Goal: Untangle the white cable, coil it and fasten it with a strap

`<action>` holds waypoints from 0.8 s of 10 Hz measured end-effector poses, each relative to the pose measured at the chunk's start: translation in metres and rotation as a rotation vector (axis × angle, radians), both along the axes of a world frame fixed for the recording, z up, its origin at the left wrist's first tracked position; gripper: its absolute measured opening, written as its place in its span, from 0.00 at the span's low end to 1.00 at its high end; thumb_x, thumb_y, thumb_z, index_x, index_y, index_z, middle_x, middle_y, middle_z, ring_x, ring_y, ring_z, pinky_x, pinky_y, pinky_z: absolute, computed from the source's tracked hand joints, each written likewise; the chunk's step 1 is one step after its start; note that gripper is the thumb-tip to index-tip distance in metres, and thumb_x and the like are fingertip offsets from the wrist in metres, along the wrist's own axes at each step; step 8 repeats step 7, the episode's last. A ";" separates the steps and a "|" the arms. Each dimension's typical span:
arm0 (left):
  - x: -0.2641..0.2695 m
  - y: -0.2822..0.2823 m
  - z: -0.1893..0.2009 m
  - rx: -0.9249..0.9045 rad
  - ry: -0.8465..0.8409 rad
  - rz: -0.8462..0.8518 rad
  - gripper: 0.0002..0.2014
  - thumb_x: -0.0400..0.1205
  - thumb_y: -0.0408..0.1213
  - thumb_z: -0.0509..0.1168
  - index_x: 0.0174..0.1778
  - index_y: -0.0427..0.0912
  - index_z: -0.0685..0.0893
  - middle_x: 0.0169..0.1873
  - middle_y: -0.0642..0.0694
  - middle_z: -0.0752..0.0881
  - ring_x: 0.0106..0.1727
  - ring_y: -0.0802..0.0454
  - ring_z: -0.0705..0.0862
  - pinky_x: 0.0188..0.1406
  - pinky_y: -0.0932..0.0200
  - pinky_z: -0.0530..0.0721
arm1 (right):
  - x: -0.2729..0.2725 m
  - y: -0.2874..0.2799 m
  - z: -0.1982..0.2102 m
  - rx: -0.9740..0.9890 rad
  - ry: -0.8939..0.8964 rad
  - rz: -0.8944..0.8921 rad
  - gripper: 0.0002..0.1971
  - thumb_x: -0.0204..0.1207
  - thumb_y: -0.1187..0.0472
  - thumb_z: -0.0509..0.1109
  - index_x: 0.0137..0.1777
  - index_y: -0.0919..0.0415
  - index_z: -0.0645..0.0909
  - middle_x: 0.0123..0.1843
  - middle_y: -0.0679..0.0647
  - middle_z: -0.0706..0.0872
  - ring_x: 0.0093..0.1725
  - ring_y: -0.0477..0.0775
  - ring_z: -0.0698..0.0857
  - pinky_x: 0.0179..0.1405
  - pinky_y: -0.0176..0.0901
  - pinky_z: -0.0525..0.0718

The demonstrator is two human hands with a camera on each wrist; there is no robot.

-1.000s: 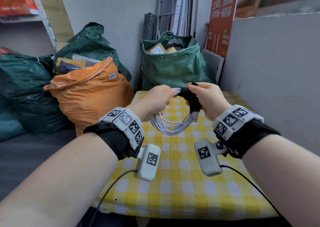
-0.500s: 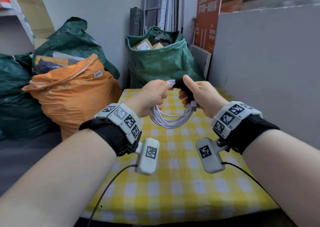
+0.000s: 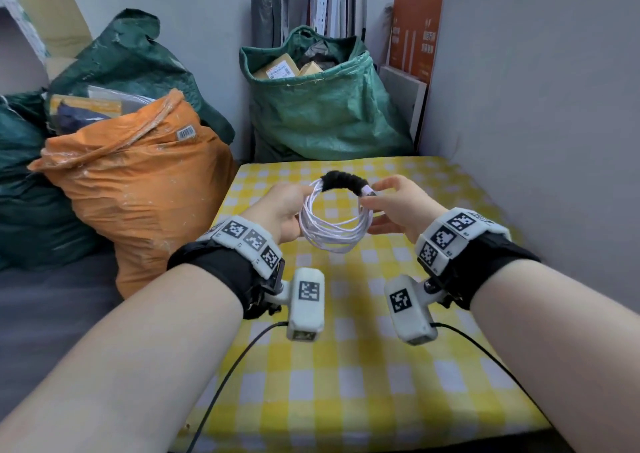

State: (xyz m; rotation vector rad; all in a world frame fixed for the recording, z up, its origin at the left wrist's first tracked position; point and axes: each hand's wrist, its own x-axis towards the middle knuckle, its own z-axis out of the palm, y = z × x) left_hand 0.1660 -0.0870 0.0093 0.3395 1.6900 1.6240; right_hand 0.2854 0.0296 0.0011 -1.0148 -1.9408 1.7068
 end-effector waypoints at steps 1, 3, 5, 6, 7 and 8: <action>-0.007 0.000 -0.008 -0.084 -0.062 -0.044 0.07 0.85 0.31 0.57 0.45 0.35 0.79 0.36 0.42 0.77 0.31 0.47 0.79 0.31 0.50 0.81 | -0.007 0.007 -0.012 -0.025 -0.017 -0.059 0.14 0.74 0.73 0.69 0.55 0.61 0.72 0.44 0.63 0.83 0.30 0.59 0.85 0.42 0.59 0.90; -0.019 0.006 -0.020 -0.156 -0.114 -0.145 0.12 0.85 0.41 0.59 0.57 0.35 0.75 0.51 0.39 0.80 0.50 0.43 0.79 0.44 0.47 0.78 | -0.018 0.017 -0.030 -0.068 -0.028 -0.028 0.18 0.78 0.72 0.64 0.67 0.62 0.75 0.45 0.61 0.83 0.39 0.56 0.84 0.45 0.48 0.87; -0.018 0.002 -0.023 -0.156 -0.177 -0.169 0.32 0.87 0.46 0.56 0.82 0.34 0.54 0.78 0.29 0.63 0.70 0.34 0.74 0.57 0.40 0.73 | -0.016 0.022 -0.041 -0.030 -0.190 0.126 0.26 0.78 0.69 0.66 0.77 0.59 0.69 0.69 0.59 0.78 0.63 0.58 0.81 0.64 0.51 0.82; -0.016 0.000 -0.013 -0.132 -0.166 -0.185 0.31 0.87 0.46 0.56 0.82 0.38 0.54 0.79 0.32 0.62 0.75 0.35 0.69 0.56 0.39 0.72 | -0.015 0.022 -0.037 -0.028 -0.245 0.159 0.27 0.79 0.66 0.68 0.77 0.55 0.69 0.71 0.57 0.76 0.67 0.58 0.77 0.65 0.52 0.81; -0.015 -0.005 0.002 -0.084 -0.104 -0.158 0.29 0.87 0.47 0.56 0.82 0.41 0.57 0.80 0.36 0.61 0.79 0.37 0.63 0.65 0.36 0.70 | -0.011 0.021 -0.025 -0.004 -0.195 0.142 0.26 0.79 0.65 0.68 0.77 0.55 0.70 0.69 0.58 0.76 0.64 0.57 0.76 0.58 0.49 0.82; -0.015 -0.005 0.002 -0.084 -0.104 -0.158 0.29 0.87 0.47 0.56 0.82 0.41 0.57 0.80 0.36 0.61 0.79 0.37 0.63 0.65 0.36 0.70 | -0.011 0.021 -0.025 -0.004 -0.195 0.142 0.26 0.79 0.65 0.68 0.77 0.55 0.70 0.69 0.58 0.76 0.64 0.57 0.76 0.58 0.49 0.82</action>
